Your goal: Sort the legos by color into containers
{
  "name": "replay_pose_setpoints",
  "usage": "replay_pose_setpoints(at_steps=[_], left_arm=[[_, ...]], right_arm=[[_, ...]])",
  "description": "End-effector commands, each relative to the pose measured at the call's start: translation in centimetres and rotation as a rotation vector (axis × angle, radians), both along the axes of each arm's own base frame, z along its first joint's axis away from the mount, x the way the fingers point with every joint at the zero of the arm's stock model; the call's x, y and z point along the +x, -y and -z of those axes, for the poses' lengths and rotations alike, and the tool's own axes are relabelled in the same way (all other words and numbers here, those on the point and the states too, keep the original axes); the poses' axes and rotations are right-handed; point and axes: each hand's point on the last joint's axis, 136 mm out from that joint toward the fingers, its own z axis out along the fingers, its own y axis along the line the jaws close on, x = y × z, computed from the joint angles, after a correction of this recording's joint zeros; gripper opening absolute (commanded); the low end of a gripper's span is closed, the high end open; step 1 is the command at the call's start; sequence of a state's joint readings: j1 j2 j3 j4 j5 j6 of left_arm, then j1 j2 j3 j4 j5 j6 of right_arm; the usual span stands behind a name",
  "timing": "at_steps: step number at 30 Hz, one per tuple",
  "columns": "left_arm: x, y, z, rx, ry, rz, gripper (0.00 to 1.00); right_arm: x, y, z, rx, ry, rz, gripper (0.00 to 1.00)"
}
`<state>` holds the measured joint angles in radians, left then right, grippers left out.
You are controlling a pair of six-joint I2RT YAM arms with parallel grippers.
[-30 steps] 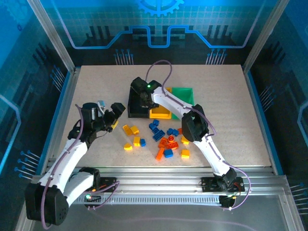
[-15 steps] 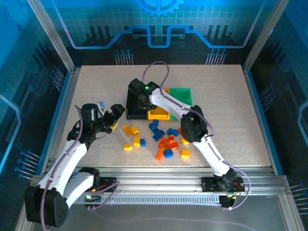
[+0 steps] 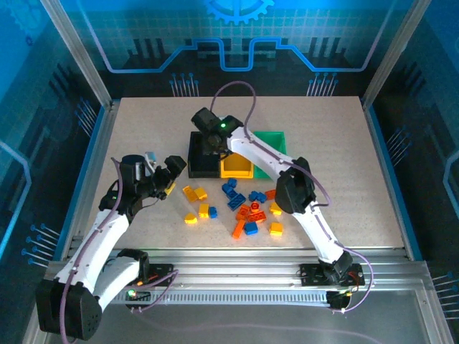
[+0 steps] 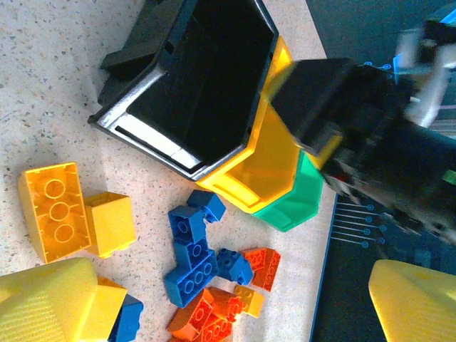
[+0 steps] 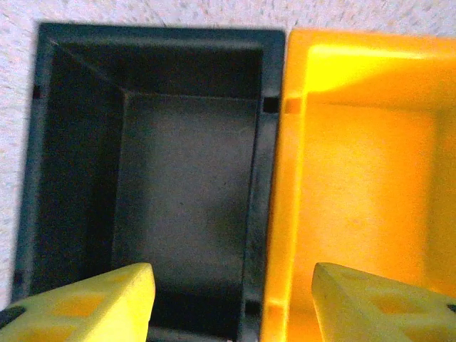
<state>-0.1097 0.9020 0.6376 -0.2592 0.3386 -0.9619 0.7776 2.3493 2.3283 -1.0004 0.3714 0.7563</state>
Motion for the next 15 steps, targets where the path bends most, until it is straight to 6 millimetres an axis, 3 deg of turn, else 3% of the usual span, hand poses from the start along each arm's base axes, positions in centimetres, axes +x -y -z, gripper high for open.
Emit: replay_pose_setpoints(at_steps=[1,5,9,15], left_arm=[[0.0,0.8,-2.8,-0.012,0.065,0.044,0.99],[0.0,1.0,-3.6,-0.021,0.095,0.056,0.99],[-0.4,0.9,-4.0,-0.011,0.120,0.053,0.99],[-1.4,0.7,-3.1,0.004,0.117,0.054,0.99]], right_arm=[[-0.7,1.7,-6.7,0.055,0.120,0.007,0.62],[-3.1,4.0,-7.5,0.056,0.140,0.013,0.60],[-6.5,7.8,-7.3,0.031,0.166,0.027,0.61],[-13.9,14.1,-3.1,-0.013,0.055,0.035,0.68]])
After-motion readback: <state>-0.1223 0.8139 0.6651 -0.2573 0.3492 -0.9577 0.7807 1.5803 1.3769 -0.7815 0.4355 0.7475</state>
